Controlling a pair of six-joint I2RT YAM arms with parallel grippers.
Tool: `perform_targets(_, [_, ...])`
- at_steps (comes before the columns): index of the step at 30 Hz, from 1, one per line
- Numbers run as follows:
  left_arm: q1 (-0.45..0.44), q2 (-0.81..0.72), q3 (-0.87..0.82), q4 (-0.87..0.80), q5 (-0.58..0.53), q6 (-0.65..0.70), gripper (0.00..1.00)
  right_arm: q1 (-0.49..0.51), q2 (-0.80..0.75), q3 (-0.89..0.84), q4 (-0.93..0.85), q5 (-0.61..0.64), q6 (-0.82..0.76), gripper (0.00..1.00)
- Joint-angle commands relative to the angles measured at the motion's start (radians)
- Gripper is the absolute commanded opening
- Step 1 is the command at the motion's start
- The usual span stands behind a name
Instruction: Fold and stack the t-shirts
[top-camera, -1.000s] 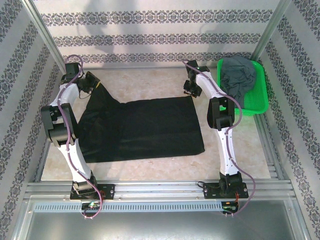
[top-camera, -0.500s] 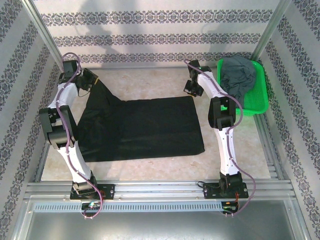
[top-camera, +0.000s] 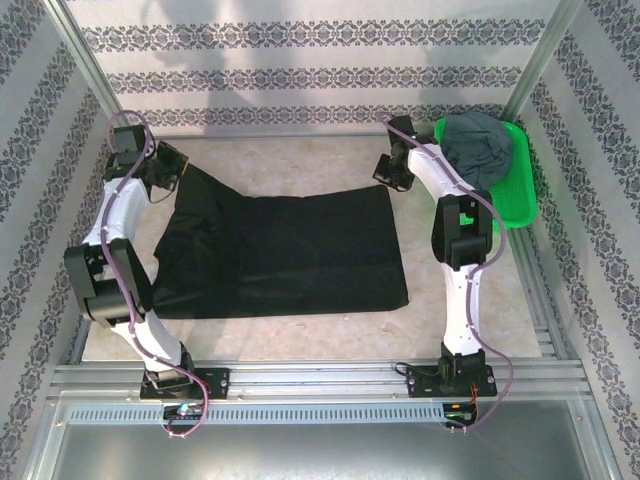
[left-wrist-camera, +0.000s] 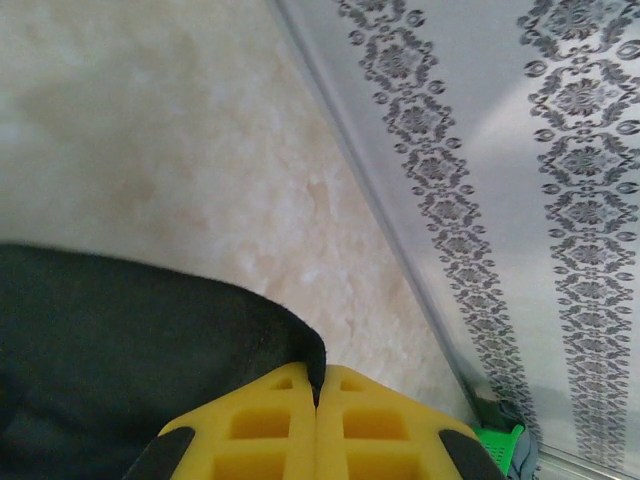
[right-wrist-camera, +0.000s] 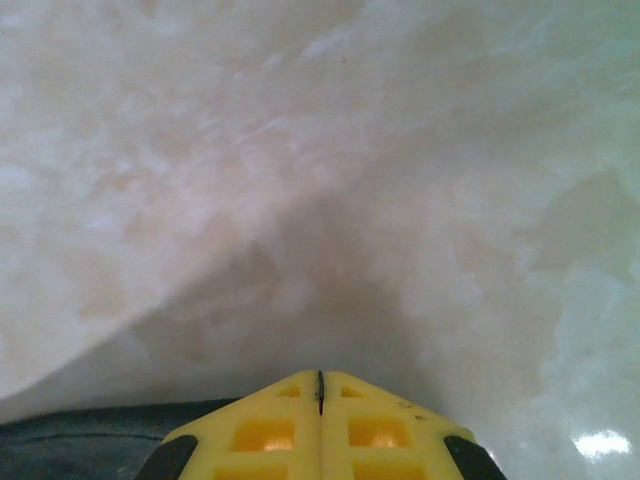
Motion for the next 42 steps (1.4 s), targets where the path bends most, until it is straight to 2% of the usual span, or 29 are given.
perform_targets(1, [0.008,-0.100,-0.079,-0.046,-0.038,-0.043,0.00,-0.004,-0.113,-0.091,0.064,-0.029,-0.028,0.00])
perform_targets(11, [0.014,-0.390,-0.299,-0.219,-0.139,-0.024,0.00,-0.005,-0.347,-0.449,0.155,-0.038,-0.047,0.00])
perform_targets(18, [0.063,-0.532,-0.371,-0.362,-0.211,0.020,0.00,-0.006,-0.484,-0.659,0.175,-0.012,-0.074,0.00])
perform_targets(21, [0.094,-0.568,-0.418,-0.377,-0.206,0.022,0.00,-0.011,-0.521,-0.724,0.177,-0.003,-0.079,0.00])
perform_targets(30, [0.115,-0.610,-0.473,-0.428,-0.195,0.025,0.00,-0.011,-0.575,-0.850,0.191,-0.026,-0.090,0.00])
perform_targets(42, [0.115,-0.748,-0.506,-0.554,-0.247,-0.010,0.00,0.012,-0.645,-0.905,0.170,0.016,-0.109,0.00])
